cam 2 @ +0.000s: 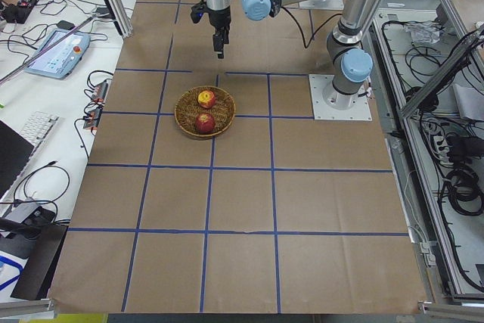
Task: Transfer apple from basket to plate
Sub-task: 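Lower the left gripper into the basket and grasp the yellow-red apple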
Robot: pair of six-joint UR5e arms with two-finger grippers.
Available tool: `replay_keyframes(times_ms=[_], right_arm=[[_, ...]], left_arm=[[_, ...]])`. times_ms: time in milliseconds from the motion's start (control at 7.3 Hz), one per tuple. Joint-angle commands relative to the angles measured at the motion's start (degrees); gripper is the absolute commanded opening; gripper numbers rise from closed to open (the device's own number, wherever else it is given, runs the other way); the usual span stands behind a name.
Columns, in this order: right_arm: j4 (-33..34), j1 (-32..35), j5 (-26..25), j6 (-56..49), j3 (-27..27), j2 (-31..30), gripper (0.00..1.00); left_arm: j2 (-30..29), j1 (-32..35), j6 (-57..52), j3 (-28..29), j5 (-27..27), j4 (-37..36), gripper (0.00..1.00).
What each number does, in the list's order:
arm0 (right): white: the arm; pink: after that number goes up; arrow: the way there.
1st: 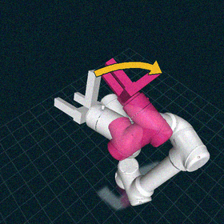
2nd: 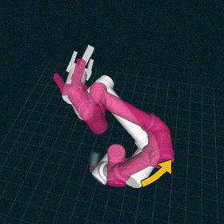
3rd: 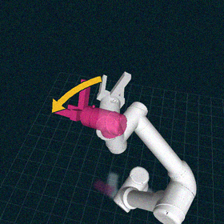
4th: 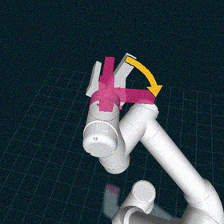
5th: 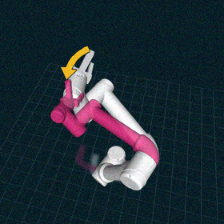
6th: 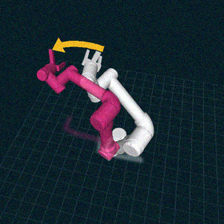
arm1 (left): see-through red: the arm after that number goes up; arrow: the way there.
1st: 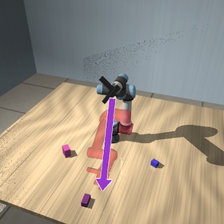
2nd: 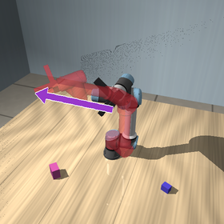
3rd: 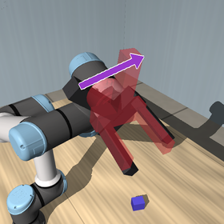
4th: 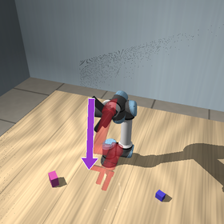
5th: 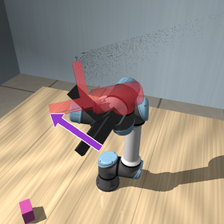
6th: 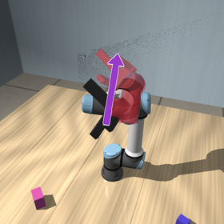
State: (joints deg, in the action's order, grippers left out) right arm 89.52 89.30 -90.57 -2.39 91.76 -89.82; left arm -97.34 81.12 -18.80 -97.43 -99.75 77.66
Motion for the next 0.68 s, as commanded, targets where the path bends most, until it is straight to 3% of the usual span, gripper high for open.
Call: replay_keyframes(times_ms=[0,411,548], right_arm=[[0.0,0.0,0.0,0.0,0.0,0.0,1.0],[0.0,0.0,0.0,-0.1,0.0,0.0,1.0],[0.0,0.0,0.0,0.0,0.0,0.0,1.0]], left_arm=[[-6.1,-1.7,-5.8,-0.2,2.8,-5.6,0.99],[-12.0,-4.0,-10.5,-0.1,3.2,-13.1,0.99],[-12.4,-6.2,-11.9,0.7,5.9,-14.5,0.99]])
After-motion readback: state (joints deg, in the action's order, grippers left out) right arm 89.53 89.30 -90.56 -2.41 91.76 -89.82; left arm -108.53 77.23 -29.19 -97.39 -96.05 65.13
